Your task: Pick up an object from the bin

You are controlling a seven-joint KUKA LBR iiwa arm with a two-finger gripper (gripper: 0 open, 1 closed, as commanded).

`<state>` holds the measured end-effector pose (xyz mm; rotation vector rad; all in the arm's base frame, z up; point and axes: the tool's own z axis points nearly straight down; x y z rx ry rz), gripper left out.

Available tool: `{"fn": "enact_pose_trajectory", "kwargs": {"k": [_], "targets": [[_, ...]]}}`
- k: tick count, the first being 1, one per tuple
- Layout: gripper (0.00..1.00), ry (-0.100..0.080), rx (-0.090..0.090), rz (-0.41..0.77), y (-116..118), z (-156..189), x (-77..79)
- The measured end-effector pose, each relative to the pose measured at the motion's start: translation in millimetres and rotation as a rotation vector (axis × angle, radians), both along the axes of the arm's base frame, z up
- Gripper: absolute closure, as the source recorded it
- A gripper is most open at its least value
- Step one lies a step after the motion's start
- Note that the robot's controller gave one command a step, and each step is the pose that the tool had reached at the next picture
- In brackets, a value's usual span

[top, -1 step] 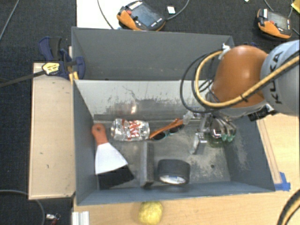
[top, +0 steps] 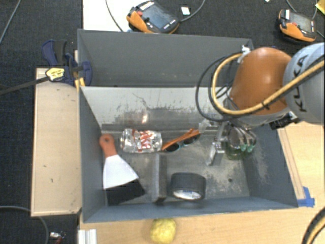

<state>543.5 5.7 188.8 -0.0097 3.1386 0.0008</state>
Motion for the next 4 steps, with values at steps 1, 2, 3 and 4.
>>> {"fn": "enact_pose_trajectory", "kwargs": {"k": [1, 2, 3, 4], "targets": [[0.0, 0.0, 0.001, 0.057, 44.3, -118.4, 49.4], [0.0, -0.014, -0.001, 0.043, 37.3, -60.4, 50.1], [0.0, 0.002, 0.001, 0.125, -1.7, -88.3, 49.0], [0.0, -0.013, 0.002, 0.024, 18.8, -118.0, 49.5]]}}
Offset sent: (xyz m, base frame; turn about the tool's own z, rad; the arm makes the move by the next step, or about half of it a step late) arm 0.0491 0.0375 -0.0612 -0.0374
